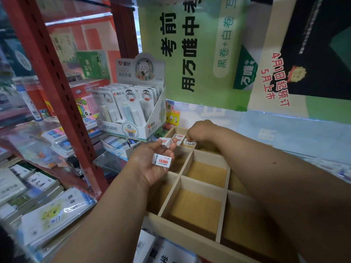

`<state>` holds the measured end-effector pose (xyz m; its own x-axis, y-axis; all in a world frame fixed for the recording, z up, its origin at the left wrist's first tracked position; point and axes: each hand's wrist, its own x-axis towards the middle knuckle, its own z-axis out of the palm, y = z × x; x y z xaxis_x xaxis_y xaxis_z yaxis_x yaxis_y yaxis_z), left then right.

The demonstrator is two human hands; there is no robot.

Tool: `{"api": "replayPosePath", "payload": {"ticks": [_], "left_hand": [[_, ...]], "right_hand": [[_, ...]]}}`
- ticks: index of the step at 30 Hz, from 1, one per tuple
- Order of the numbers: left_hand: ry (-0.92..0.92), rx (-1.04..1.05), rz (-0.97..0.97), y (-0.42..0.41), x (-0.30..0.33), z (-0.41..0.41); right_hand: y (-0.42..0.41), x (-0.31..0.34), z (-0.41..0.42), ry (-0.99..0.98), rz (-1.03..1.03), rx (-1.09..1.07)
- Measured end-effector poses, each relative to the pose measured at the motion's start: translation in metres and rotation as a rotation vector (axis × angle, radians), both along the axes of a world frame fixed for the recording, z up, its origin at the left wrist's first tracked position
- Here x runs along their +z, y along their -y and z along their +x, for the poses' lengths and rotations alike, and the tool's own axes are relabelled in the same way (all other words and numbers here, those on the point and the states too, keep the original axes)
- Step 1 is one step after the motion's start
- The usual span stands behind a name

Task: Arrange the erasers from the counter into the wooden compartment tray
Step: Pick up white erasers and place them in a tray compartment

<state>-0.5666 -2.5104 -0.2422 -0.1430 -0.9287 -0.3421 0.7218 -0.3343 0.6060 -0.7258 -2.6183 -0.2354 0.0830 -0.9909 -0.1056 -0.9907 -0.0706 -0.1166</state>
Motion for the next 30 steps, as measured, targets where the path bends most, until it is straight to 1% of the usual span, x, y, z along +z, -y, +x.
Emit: {"api": "replayPosePath", "payload": {"ticks": [6,8,9,10,12,13,15,17,19,20,23,25,27,28,30], "left_hand": [[0.067,-0.025,-0.024,0.0,-0.003,0.0],[0.073,-0.018,-0.009,0.001,-0.005,0.001],[0.069,-0.01,0.001,0.002,-0.005,0.001],[0.064,-0.004,0.008,0.003,-0.005,0.002],[0.057,-0.006,0.008,0.005,-0.005,0.002],[0.057,-0.01,0.005,0.006,-0.005,0.002],[0.061,-0.018,-0.003,0.005,-0.006,0.001],[0.068,-0.021,-0.016,0.003,-0.006,0.001],[0.074,-0.027,-0.026,0.002,-0.004,0.0],[0.078,-0.031,-0.03,0.002,-0.003,0.0],[0.059,-0.061,-0.023,0.003,-0.004,0.001],[0.023,-0.064,0.021,0.004,-0.004,0.002],[0.007,-0.051,0.055,0.005,-0.002,0.002],[0.003,-0.044,0.06,0.004,-0.001,0.002],[-0.001,-0.034,0.064,0.004,0.0,0.002]], "right_hand": [[-0.001,-0.004,-0.013,-0.098,0.022,0.023],[-0.005,0.001,-0.01,-0.028,-0.009,0.035],[-0.009,0.007,-0.007,0.053,-0.031,0.06],[-0.015,0.014,-0.001,0.221,-0.039,0.082],[-0.033,0.029,0.011,0.662,0.032,0.119],[-0.042,0.035,0.016,0.798,0.083,0.149],[-0.053,0.038,0.02,0.925,0.167,0.209],[-0.058,0.037,0.023,0.905,0.154,0.221],[-0.061,0.037,0.028,0.799,0.069,0.212],[-0.061,0.036,0.029,0.78,0.036,0.213],[-0.058,0.035,0.027,0.838,-0.002,0.202],[-0.051,0.036,0.017,0.81,-0.086,0.149],[-0.039,0.035,0.004,0.695,-0.198,0.069],[-0.034,0.033,-0.002,0.622,-0.219,0.034],[-0.025,0.027,-0.008,0.437,-0.177,-0.009]]}}
